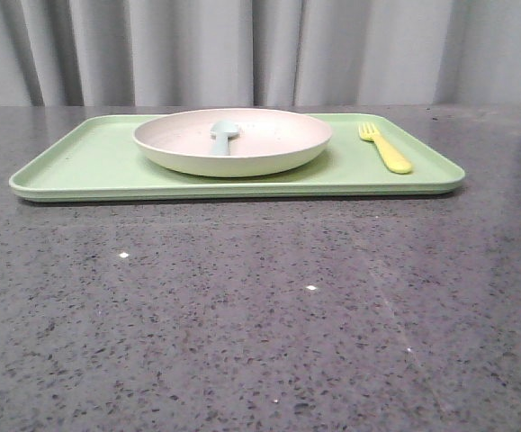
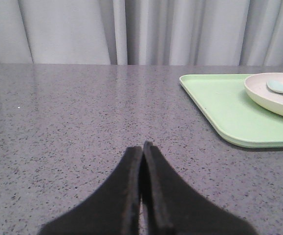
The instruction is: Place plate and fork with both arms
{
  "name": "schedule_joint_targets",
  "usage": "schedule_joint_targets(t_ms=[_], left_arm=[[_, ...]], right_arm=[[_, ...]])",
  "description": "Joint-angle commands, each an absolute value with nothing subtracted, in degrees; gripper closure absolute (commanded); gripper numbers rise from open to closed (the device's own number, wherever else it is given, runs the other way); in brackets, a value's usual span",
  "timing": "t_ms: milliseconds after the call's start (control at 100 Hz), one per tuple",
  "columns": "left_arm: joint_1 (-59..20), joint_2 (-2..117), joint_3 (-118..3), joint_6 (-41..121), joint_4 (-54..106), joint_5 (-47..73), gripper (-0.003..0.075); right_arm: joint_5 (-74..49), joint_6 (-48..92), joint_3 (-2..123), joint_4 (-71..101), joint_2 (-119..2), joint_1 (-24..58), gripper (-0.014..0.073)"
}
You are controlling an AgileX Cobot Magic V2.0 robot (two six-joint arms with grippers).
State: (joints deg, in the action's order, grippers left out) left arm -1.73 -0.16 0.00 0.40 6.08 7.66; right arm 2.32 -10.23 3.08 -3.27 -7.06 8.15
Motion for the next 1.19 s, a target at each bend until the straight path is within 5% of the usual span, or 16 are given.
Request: schedule_joint_targets(t_ms=[0,1180], left_arm=[[-1.71,-2.05,0.73,0.00,6.34,3.00,0.0741],[-1.71,-1.96,0.73,0.00,6.34,3.00,0.0741]], right_arm=[[7.24,-6.64,3.12,-1.09,-5.95,7.52,0.0687],[-1.55,-5.45,-1.28,1.89,1.95,6.63,0.0687]])
